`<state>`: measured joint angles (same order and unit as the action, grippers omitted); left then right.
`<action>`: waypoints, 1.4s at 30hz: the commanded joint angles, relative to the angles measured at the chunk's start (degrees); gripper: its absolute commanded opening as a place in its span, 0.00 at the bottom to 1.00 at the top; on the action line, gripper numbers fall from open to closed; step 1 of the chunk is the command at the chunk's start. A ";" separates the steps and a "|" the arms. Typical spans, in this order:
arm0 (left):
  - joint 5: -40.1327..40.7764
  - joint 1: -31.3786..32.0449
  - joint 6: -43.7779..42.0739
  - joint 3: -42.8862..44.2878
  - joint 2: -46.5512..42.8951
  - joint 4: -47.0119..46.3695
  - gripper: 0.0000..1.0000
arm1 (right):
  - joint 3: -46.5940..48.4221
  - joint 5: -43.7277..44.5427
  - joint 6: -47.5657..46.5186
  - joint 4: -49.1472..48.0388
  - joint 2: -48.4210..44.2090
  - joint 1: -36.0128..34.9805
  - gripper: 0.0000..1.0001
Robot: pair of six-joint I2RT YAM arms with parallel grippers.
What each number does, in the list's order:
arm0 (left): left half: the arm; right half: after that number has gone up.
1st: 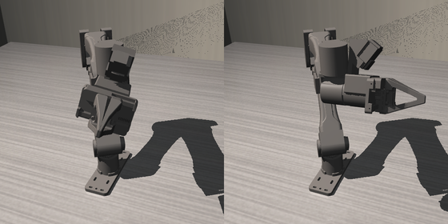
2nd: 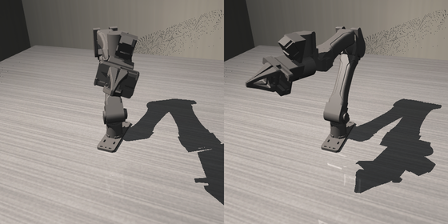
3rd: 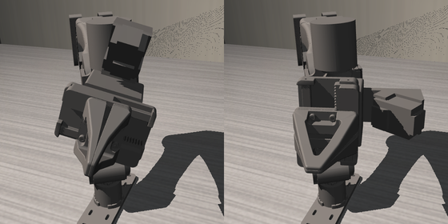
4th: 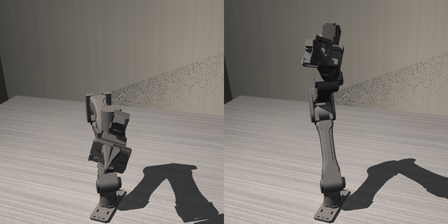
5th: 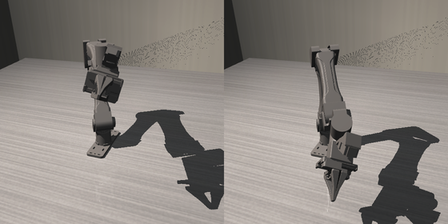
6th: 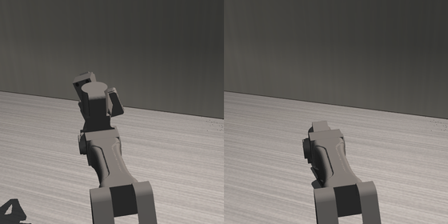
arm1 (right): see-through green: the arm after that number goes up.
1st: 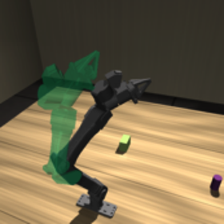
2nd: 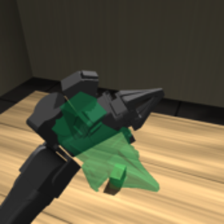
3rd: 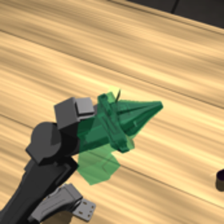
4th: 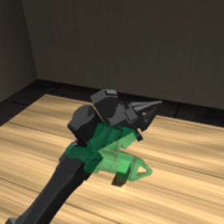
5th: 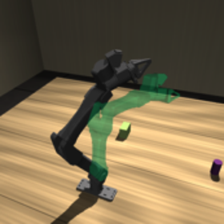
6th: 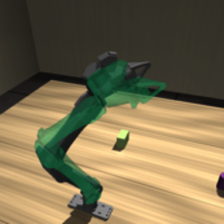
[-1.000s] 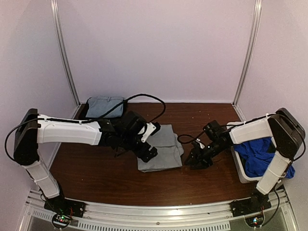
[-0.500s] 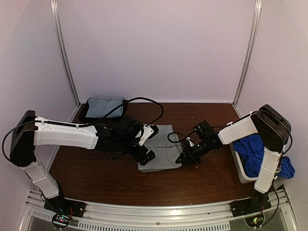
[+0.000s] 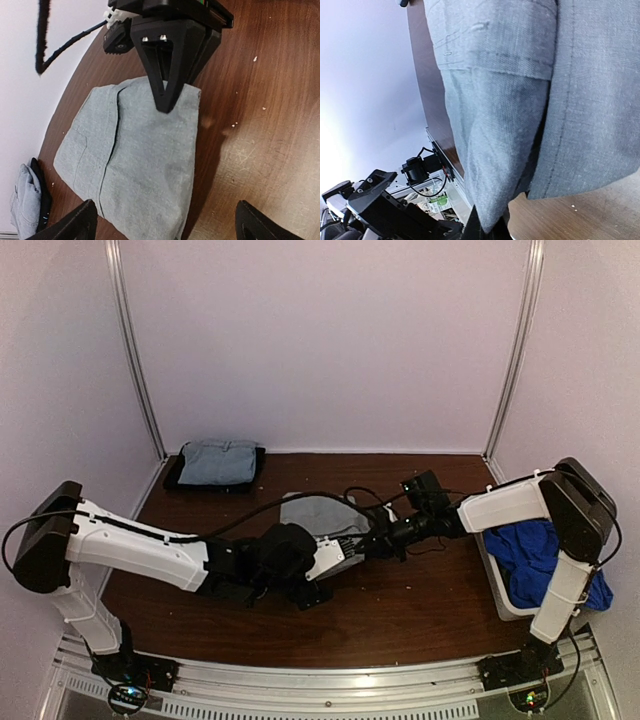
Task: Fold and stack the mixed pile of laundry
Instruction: Pick up the square-folded shirt from the center of the board, then pass from the right arm to the left
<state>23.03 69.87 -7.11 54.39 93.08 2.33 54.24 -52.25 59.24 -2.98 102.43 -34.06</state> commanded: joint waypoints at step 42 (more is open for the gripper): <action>-2.67 1.30 3.15 41.67 9.74 36.72 0.00 | 17.41 4.60 -18.47 25.76 -15.81 22.81 0.59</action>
<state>40.14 70.81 -11.81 83.18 107.11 20.40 66.39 -52.21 52.25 11.35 88.03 -16.82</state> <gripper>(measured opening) 0.035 0.558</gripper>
